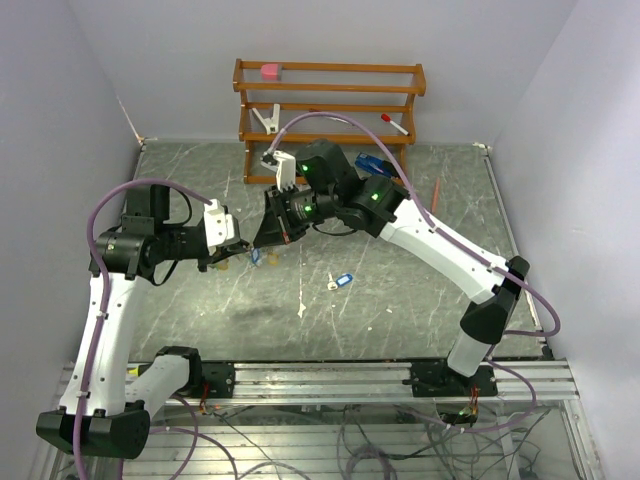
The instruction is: Put the keys on the keyring
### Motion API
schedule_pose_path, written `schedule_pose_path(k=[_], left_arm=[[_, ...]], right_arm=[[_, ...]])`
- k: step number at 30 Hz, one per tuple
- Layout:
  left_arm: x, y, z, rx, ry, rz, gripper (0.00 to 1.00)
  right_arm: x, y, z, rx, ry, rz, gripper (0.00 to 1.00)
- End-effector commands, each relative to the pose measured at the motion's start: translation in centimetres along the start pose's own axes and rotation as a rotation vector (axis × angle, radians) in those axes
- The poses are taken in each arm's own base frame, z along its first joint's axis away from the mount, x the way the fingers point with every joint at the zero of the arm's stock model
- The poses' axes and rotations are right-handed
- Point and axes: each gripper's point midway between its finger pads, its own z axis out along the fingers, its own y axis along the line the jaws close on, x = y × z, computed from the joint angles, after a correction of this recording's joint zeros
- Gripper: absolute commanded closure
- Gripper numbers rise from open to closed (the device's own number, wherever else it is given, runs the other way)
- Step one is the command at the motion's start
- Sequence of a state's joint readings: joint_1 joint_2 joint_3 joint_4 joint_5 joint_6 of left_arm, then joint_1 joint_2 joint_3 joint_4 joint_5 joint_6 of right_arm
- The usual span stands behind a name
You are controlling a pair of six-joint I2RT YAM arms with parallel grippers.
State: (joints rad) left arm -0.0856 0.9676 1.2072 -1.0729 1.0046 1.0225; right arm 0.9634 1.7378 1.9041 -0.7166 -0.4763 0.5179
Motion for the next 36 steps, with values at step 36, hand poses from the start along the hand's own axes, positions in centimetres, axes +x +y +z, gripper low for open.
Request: schedule_pose_path(k=[36], left_arm=[[-2.2,1.2,-0.2,-0.04,-0.076,0.076,0.93]], right_arm=[[0.0,0.4,0.2,-0.013,-0.012,0.02,1.0]])
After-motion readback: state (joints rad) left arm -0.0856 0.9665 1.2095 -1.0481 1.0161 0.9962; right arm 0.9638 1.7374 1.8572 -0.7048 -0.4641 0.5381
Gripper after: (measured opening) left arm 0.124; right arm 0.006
